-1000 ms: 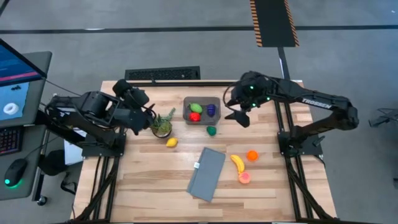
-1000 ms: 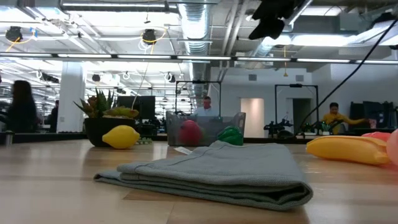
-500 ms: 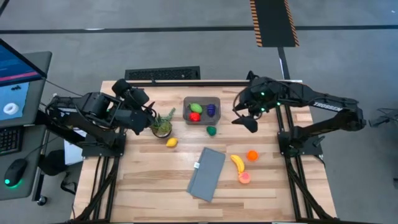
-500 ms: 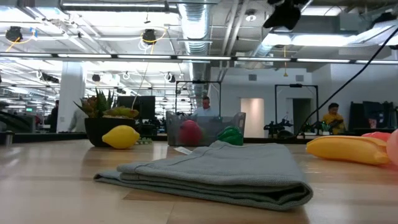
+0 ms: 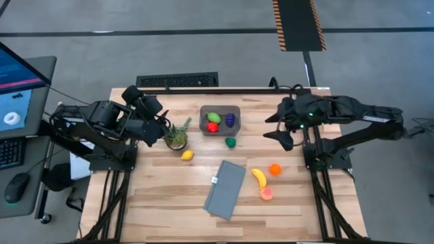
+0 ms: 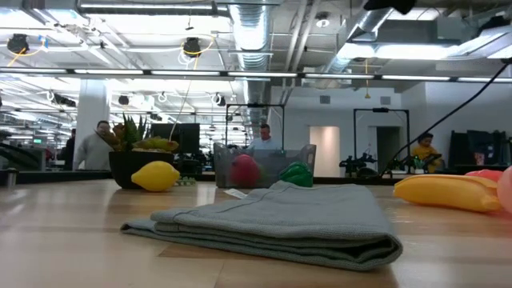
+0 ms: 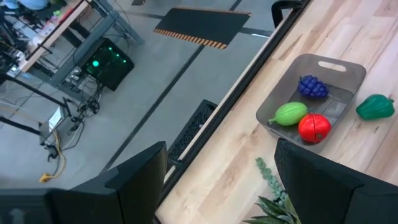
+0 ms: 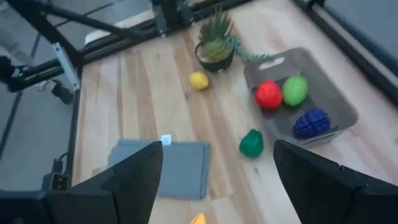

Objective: Pick and placing Produce into tupperware
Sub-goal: Put the pumpkin into the black bin

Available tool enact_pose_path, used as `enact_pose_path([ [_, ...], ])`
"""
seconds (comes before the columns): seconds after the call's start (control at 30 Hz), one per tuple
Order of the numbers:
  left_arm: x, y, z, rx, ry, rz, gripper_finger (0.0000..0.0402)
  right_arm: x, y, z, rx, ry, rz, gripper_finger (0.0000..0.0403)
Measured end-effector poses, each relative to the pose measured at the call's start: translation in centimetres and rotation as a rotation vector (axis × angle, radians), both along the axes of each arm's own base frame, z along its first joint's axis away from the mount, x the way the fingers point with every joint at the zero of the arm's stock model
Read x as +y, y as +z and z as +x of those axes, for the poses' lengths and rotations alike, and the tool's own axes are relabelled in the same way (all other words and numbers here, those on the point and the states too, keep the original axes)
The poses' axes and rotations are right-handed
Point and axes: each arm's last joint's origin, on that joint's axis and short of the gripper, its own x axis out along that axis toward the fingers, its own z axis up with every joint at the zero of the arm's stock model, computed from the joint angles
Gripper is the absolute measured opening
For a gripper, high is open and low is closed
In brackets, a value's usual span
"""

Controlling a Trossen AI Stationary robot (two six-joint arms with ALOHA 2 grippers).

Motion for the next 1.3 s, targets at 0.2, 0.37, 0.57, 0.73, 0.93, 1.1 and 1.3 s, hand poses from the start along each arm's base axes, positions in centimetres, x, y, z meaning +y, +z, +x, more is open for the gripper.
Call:
enact_pose_path([
  [0.2, 0.0, -0.3, 0.1, 0.012, 0.0, 0.003, 0.0288, 1.2, 0.3, -1.6, -0.008, -0.078, -0.041, 0.0328],
  [0.37, -0.1, -1.9, 0.3, 0.057, 0.007, 0.013, 0.0288, 2.5, -0.9, -2.9, -0.012, -0.163, -0.064, 0.0328],
  [0.57, -0.1, -4.4, 0.5, 0.056, 0.031, 0.023, 0.0288, 4.1, -4.2, -4.2, -0.074, -0.247, -0.008, 0.0328],
  [0.73, 0.0, -5.9, 0.2, -0.008, 0.033, 0.008, 0.0288, 5.4, -6.9, -4.7, -0.095, -0.31, 0.023, 0.0328],
  [0.93, 0.1, -7.3, -0.4, -0.095, 0.028, -0.029, 0.0288, 6.7, -9.3, -5.4, -0.118, -0.365, 0.058, 0.0328],
  [1.1, 0.2, -8.8, -0.8, -0.131, 0.025, -0.053, 0.0288, 7.6, -11.3, -6.0, -0.144, -0.414, 0.112, 0.0328],
  [1.3, 0.2, -10.5, -1.1, -0.146, 0.032, -0.066, 0.0288, 8.5, -13.9, -6.8, -0.124, -0.449, 0.204, 0.0328],
])
